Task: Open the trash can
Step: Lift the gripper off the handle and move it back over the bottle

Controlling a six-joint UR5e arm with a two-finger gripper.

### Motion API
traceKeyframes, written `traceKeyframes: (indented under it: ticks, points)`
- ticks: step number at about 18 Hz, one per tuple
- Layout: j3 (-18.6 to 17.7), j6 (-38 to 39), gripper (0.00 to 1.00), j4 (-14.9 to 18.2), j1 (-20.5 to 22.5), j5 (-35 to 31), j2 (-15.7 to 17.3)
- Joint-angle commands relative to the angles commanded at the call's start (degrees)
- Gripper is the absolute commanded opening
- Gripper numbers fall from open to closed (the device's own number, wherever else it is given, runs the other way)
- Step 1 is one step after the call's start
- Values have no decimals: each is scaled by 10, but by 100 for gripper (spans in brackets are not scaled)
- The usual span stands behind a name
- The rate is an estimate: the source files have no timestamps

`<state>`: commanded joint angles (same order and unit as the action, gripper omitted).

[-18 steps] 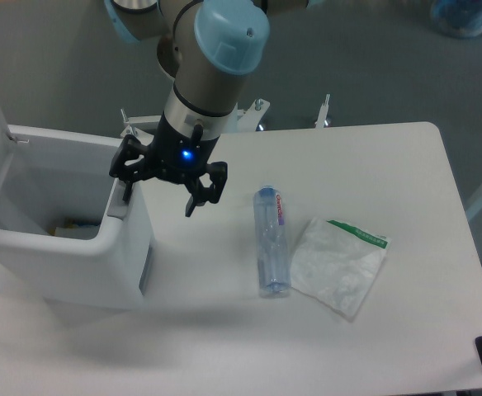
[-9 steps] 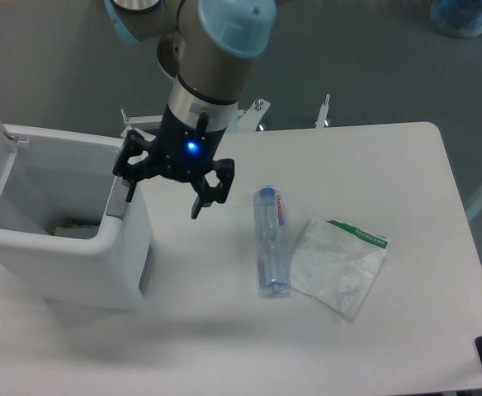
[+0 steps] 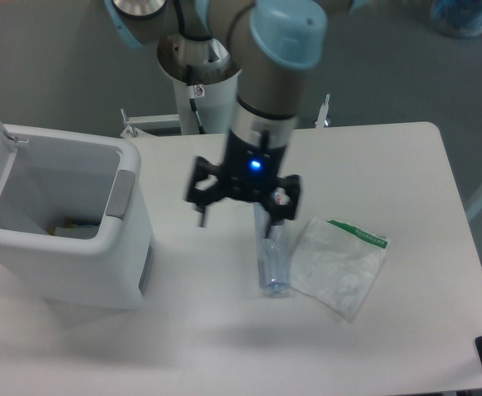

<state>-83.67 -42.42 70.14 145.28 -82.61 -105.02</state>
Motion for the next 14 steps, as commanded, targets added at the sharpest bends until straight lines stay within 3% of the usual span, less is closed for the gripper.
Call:
traceKeyframes:
  ticks: [3,7,10,14]
  points:
    - [0,-81,100,-20,37,-3,-21]
    - [-1,-186,100,-22,83,-3,-43]
    - [-2,-273,100,-22,91,-4,-52]
    - [-7,-332,100,-25,89,-5,-63]
